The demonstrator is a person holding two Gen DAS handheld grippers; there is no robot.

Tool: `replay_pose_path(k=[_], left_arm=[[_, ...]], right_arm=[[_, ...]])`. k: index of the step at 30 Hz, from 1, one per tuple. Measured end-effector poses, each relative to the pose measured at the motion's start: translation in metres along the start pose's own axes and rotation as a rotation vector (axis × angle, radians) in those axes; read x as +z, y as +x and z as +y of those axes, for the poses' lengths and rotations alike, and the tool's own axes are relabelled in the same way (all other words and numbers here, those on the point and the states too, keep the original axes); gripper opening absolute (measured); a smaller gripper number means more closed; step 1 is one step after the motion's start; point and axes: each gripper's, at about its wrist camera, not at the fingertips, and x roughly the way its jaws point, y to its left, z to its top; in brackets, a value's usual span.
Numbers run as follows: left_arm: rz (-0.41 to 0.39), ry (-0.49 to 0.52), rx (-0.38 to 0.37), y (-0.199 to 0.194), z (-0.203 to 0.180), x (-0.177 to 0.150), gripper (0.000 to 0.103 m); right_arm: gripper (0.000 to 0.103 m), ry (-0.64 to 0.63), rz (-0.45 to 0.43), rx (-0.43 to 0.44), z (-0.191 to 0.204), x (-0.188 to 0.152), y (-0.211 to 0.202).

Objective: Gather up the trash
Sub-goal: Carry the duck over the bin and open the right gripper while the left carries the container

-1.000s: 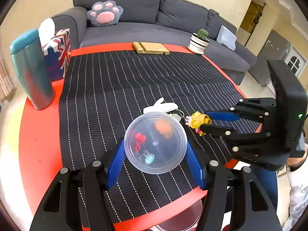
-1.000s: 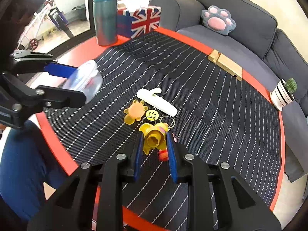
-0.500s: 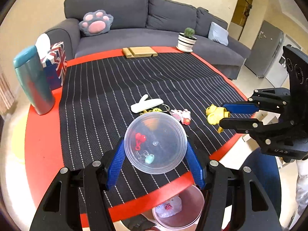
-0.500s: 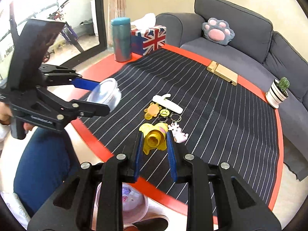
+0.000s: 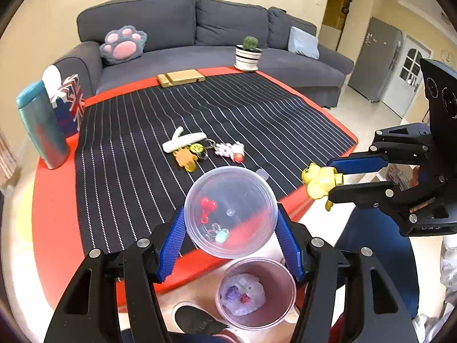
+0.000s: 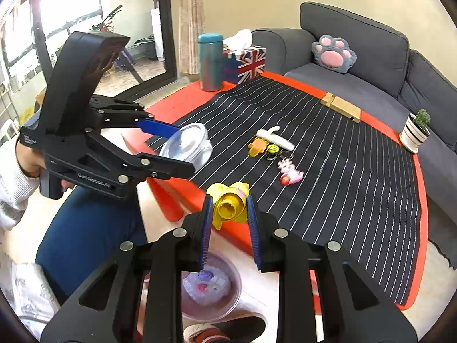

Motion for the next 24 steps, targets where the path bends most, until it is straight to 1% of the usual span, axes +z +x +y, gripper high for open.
replay_pose_path(k=[10, 16, 19, 20, 21, 23, 24], left_arm=[[-0.003, -0.01, -0.033, -0.015, -0.012, -0.027, 0.059], [0.009, -0.021, -0.039, -0.02, -0.011, -0.04, 0.059], [0.01, -0.02, -0.043, -0.022, -0.013, -0.043, 0.059], [0.009, -0.018, -0.044, -0.023, -0.014, -0.044, 0.059], [0.008, -0.018, -0.045, -0.023, -0.014, -0.044, 0.059], [0.008, -0.017, -0.047, -0.023, -0.015, -0.045, 0.059], [0.009, -0.016, -0.049, -0.023, -0.016, -0.045, 0.059]], right_arm=[[0.024, 0.0, 0.029, 0.052, 0.017, -0.034, -0.009], [0.024, 0.003, 0.044, 0.092, 0.024, -0.044, -0.003], [0.025, 0.0, 0.042, 0.103, 0.026, -0.046, -0.002], [0.035, 0.005, 0.042, 0.104, 0.025, -0.046, -0.002], [0.055, 0.008, 0.041, 0.106, 0.024, -0.046, -0.002], [0.075, 0.029, 0.019, 0.091, 0.022, -0.047, -0.004], [0.08, 0.039, 0.011, 0.088, 0.02, -0.047, -0.005]])
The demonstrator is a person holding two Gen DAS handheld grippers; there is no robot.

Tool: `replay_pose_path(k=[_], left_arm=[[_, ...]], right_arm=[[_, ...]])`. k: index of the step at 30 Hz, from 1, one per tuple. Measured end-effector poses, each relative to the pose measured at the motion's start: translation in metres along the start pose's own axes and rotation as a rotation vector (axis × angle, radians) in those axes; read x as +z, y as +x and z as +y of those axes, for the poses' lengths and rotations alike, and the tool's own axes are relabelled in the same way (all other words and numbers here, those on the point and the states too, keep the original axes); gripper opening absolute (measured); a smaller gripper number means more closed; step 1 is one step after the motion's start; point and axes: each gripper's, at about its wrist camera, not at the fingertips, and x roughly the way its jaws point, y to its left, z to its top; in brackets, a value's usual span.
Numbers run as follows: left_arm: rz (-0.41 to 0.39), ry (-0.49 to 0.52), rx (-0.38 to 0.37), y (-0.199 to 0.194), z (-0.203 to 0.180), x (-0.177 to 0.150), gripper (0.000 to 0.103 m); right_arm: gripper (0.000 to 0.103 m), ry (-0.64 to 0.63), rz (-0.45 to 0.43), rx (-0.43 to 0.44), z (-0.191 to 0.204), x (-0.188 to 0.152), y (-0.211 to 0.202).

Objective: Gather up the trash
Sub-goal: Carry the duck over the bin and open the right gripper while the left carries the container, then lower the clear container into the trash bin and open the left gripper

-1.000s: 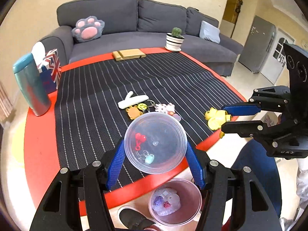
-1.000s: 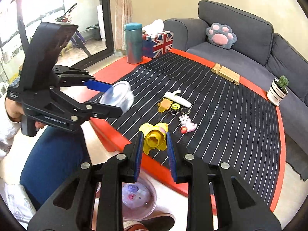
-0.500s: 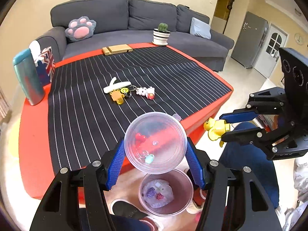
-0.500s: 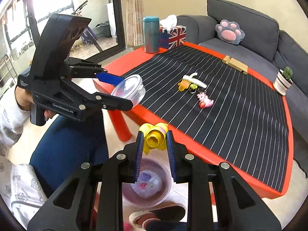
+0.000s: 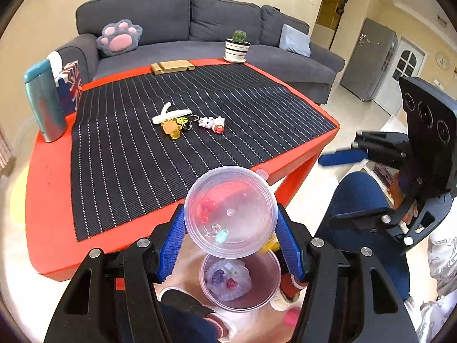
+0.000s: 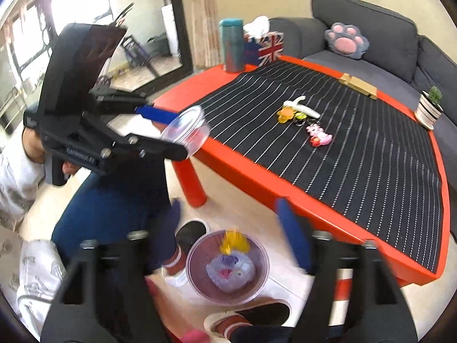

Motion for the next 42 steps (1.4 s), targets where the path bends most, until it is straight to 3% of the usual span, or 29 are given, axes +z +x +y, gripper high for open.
replay_pose_path(k=[2, 7, 24, 40, 42], left_arm=[[0.004, 0.004, -0.003, 0.001, -0.002, 0.0, 0.059], [0.015, 0.012, -0.013, 0.003, -0.006, -0.003, 0.059], [0.042, 0.052, -0.036, 0.007, -0.022, -0.004, 0.059], [0.067, 0.096, -0.067, 0.016, -0.044, -0.005, 0.06], [0.065, 0.099, -0.07, 0.017, -0.045, -0.005, 0.072]], right_arm=[[0.09, 0.024, -0.01, -0.013, -0.003, 0.001, -0.002], [0.096, 0.06, -0.027, -0.045, -0.01, 0.001, -0.008], [0.098, 0.148, -0.015, -0.092, -0.026, -0.003, -0.016], [0.098, 0.202, -0.057, -0.135, -0.043, -0.013, -0.032], [0.098, 0.205, -0.058, -0.135, -0.044, -0.014, -0.032]])
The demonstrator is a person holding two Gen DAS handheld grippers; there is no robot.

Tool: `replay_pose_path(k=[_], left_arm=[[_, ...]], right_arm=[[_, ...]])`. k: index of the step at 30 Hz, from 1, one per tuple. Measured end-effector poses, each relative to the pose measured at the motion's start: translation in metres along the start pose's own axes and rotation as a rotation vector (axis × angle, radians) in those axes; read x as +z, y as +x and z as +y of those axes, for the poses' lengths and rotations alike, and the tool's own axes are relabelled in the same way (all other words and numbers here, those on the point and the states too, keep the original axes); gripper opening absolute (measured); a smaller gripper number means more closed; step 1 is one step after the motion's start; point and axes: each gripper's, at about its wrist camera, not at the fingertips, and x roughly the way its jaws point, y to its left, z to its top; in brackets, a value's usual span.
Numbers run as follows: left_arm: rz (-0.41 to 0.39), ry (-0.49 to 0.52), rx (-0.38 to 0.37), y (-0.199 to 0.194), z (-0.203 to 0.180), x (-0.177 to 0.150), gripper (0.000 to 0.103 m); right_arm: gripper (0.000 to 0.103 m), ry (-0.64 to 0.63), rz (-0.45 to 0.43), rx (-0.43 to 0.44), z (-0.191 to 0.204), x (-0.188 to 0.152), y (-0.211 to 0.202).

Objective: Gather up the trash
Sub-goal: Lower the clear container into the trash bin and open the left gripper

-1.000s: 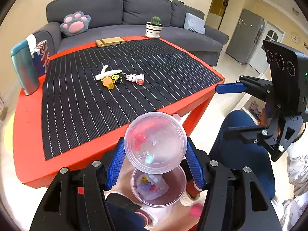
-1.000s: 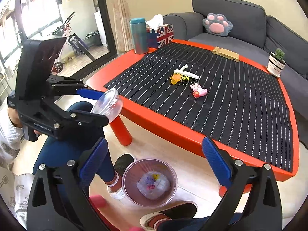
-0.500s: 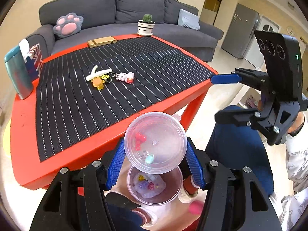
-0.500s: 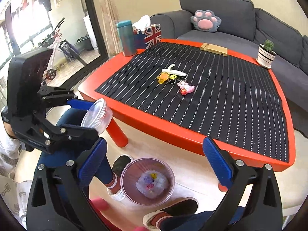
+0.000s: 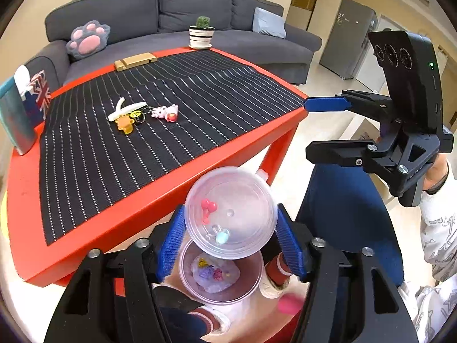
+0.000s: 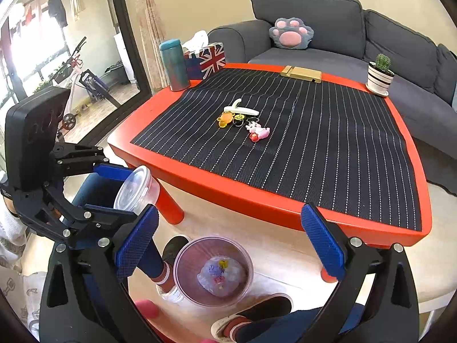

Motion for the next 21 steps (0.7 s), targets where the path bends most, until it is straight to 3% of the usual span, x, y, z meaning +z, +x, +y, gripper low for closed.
replay_pose_path(k=[1, 2, 9, 21], left_arm=[[-0.009, -0.003, -0.001, 0.0, 0.0, 0.0, 0.087], [-0.024, -0.011, -0.001, -0.001, 0.001, 0.0, 0.089], [-0.028, -0.035, 0.02, -0.002, 0.007, -0.001, 0.095], [-0.042, -0.066, 0.04, -0.005, 0.015, -0.002, 0.095]], right_arm=[[0.098, 0.001, 0.001, -0.001, -0.001, 0.0, 0.0], [0.098, 0.002, 0.001, -0.001, -0.001, -0.001, 0.0], [0.098, 0.002, 0.005, -0.002, 0.0, -0.003, 0.001], [0.098, -0.013, 0.014, 0.005, 0.005, -0.002, 0.006]])
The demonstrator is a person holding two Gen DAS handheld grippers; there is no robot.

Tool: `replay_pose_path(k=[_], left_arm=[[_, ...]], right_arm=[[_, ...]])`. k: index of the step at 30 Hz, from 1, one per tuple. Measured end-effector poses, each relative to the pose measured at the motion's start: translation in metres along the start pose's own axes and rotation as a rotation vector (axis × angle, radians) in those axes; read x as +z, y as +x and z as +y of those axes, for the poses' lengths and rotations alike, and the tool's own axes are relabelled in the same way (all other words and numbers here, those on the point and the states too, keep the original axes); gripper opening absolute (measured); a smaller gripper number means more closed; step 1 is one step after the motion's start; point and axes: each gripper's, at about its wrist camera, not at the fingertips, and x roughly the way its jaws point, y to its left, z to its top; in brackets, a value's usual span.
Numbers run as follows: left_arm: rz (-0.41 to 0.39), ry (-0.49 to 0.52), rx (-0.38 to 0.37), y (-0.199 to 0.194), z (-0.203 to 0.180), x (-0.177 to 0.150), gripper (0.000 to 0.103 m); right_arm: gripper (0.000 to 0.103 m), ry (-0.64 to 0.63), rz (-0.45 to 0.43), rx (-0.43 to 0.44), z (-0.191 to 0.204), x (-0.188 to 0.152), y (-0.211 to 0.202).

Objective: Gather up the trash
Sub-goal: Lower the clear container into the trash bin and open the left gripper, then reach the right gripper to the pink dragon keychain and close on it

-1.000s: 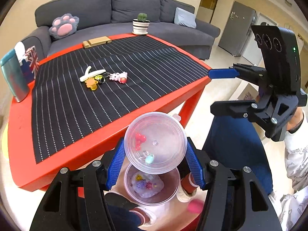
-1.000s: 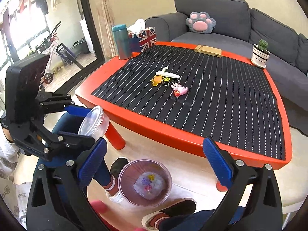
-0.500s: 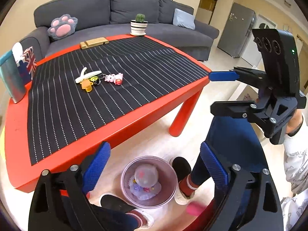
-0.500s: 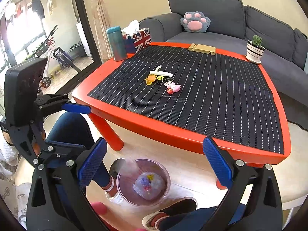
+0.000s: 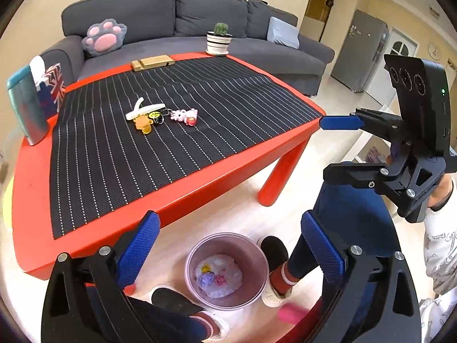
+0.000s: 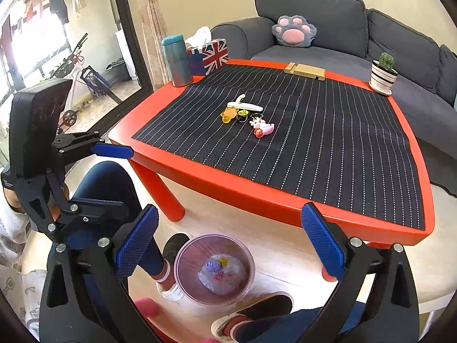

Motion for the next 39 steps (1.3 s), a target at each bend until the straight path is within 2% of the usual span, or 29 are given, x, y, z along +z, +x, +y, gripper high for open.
replay_pose_path(k=[9, 18, 28, 35, 39], left_arm=[[-0.022, -0.02, 0.023, -0.005, 0.013, 0.008, 0.095], [-0.047, -0.045, 0.052, -0.009, 0.037, 0.021, 0.095], [-0.071, -0.084, 0.087, -0.013, 0.066, 0.032, 0.095], [-0.079, -0.106, 0.081, -0.011, 0.073, 0.031, 0.095], [-0.086, -0.112, 0.077, -0.013, 0.076, 0.03, 0.095]], right_arm=[[0.098, -0.028, -0.001, -0.01, 0.002, 0.01, 0.005], [0.098, -0.088, 0.008, -0.033, -0.005, 0.042, 0.021], [0.098, -0.199, 0.046, -0.063, -0.013, 0.079, 0.055], [0.098, -0.261, 0.078, -0.03, -0.02, 0.105, 0.084], [0.098, -0.327, 0.126, -0.031, -0.021, 0.117, 0.106]])
